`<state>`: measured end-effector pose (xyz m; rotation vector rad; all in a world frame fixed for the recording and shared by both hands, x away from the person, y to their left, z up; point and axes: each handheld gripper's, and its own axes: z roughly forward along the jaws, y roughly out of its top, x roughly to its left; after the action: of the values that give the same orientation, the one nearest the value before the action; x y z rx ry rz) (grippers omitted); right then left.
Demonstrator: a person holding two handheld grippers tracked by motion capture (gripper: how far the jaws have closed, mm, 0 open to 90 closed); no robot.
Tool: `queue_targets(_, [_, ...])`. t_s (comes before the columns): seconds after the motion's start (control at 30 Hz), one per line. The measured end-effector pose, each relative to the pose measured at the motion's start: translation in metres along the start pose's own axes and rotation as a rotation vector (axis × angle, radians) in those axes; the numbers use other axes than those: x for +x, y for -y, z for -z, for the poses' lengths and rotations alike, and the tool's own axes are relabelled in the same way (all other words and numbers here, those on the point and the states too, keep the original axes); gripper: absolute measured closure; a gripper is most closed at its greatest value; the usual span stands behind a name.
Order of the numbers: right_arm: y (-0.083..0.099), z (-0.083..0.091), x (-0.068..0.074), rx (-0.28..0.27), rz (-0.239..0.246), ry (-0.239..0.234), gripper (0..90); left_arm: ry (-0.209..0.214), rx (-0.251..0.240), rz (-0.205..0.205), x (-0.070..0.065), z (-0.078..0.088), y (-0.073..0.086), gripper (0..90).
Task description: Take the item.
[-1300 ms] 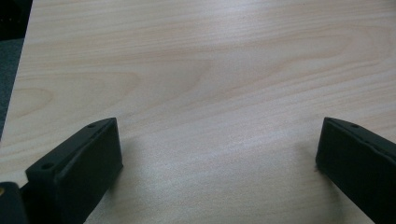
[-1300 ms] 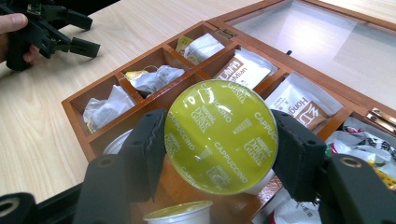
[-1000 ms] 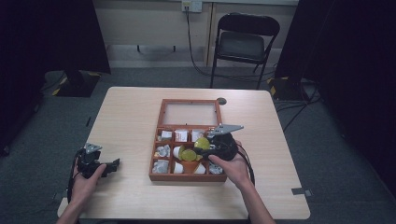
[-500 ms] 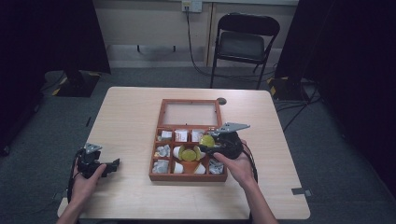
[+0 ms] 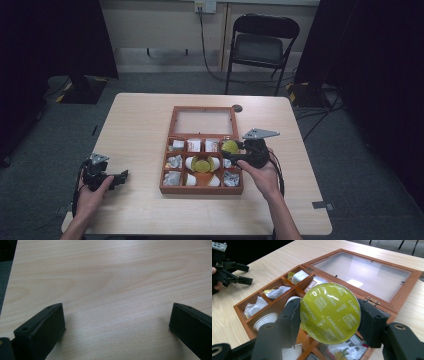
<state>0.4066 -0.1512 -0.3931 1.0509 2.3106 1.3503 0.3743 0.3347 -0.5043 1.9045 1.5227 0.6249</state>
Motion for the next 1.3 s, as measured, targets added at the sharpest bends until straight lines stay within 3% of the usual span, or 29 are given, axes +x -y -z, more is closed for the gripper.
queue_targets(0.47, [0.008, 0.011, -0.019, 0.001, -0.032, 0.064, 40.3, 0.0, 0.0, 0.0, 0.0, 0.0, 0.0, 0.0])
queue_targets(1.0, [0.026, 0.024, -0.051, 0.004, -0.122, 0.124, 40.3, 0.0, 0.0, 0.0, 0.0, 0.0, 0.0, 0.0])
queue_targets(1.3, [0.046, 0.019, -0.069, 0.062, -0.164, 0.171, 40.3, 0.001, 0.0, 0.001, 0.0, 0.0, 0.0, 0.0])
